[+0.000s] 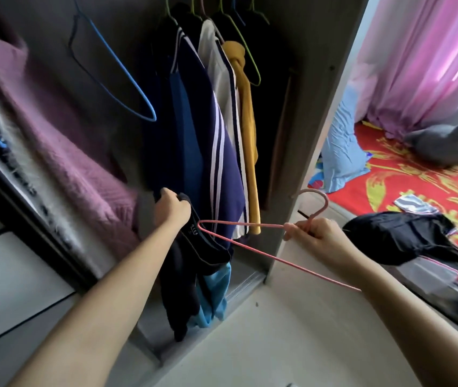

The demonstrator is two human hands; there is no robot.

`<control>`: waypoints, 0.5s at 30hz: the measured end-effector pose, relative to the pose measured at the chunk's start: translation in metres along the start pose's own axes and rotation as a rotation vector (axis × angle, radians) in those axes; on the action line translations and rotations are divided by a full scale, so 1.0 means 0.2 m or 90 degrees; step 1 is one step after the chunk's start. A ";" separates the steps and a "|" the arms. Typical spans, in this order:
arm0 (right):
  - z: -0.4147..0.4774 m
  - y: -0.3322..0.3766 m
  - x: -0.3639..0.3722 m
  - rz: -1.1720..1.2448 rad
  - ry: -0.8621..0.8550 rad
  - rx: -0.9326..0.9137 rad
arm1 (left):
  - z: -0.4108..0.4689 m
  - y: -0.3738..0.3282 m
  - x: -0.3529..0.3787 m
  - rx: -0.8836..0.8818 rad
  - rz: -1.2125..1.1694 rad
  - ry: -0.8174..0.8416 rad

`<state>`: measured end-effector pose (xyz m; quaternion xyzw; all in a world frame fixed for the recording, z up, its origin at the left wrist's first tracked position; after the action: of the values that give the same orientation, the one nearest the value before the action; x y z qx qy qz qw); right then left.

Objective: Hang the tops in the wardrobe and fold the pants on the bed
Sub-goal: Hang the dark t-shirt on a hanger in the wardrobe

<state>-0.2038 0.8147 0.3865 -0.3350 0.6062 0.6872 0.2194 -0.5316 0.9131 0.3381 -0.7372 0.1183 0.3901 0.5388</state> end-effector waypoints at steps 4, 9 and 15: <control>0.13 0.03 0.11 0.035 0.063 -0.001 | -0.13 -0.18 0.11 0.119 -0.013 0.062; 0.27 -0.02 0.30 0.011 0.195 0.037 | -0.26 -0.42 0.12 0.234 -0.079 0.080; 0.33 0.03 0.07 0.207 0.066 0.003 | -0.30 -0.51 -0.05 0.249 -0.092 -0.009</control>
<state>-0.2312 0.8769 0.3837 -0.2671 0.6647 0.6937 0.0744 -0.4519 0.8973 0.4235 -0.6223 0.1344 0.3251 0.6992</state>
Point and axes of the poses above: each hand's wrist, its own z-axis towards the middle knuckle, its own x-axis out of the palm, y = z × x, the point moved 7 cm from there along z, towards the middle knuckle, and after that the axes turned 5 degrees about y, right-handed, at the moved point
